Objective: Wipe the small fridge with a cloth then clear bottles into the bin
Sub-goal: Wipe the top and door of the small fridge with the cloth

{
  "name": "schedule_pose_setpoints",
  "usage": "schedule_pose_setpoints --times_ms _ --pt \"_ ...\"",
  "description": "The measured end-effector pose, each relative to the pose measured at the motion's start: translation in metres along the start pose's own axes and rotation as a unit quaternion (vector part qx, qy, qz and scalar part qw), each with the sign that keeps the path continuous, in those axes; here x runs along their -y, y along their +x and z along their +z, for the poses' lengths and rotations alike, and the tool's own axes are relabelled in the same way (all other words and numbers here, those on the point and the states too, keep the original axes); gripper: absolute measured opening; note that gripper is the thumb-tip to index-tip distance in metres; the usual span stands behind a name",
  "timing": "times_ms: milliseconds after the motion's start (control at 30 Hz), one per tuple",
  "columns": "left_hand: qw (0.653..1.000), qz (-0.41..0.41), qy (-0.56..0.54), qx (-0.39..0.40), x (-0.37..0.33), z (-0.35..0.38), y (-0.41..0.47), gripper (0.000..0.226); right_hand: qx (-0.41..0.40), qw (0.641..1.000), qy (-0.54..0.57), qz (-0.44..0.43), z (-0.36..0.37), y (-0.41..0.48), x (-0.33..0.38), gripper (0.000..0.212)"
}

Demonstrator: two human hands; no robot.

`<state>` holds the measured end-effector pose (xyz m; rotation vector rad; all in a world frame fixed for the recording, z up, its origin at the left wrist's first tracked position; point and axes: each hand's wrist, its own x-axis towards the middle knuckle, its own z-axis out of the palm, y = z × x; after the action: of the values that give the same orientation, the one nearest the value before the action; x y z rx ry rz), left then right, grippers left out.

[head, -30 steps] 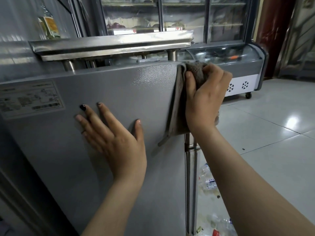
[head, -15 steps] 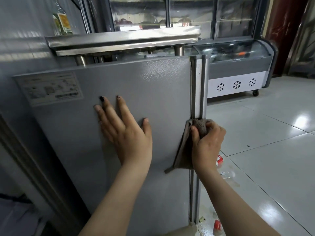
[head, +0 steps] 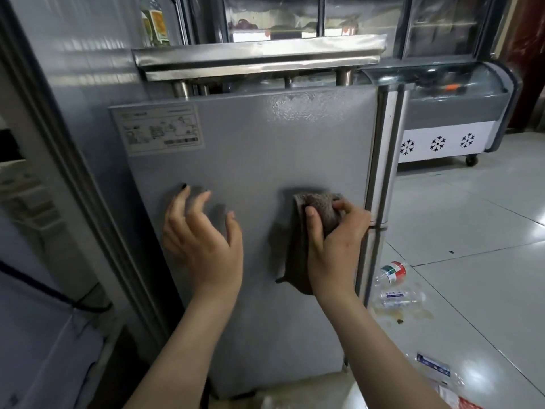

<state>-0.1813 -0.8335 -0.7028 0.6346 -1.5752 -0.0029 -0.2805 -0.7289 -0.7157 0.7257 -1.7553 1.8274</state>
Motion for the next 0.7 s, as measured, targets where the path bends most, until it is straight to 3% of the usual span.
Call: schedule_pose_setpoints --times_ms 167,267,333,533,700 --pt "0.998 -0.028 -0.049 0.0 0.041 -0.024 0.012 0.037 0.049 0.996 0.056 0.04 0.035 -0.023 0.023 0.036" --pt "0.985 -0.126 -0.113 0.029 0.06 -0.033 0.017 0.046 0.067 0.995 0.079 0.013 0.058 -0.039 0.037 0.039" --pt "0.963 -0.205 -0.158 0.075 0.065 -0.038 0.016 0.048 0.057 0.994 0.094 -0.012 0.072 -0.047 0.045 0.042" --pt "0.885 -0.323 -0.23 0.244 0.083 -0.039 -0.009 0.051 0.012 0.988 0.043 -0.149 0.111 -0.059 0.052 0.033" --pt "0.815 -0.401 -0.294 0.298 0.103 -0.034 -0.029 0.045 -0.034 0.969 -0.06 -0.238 0.135 -0.071 0.035 0.034"
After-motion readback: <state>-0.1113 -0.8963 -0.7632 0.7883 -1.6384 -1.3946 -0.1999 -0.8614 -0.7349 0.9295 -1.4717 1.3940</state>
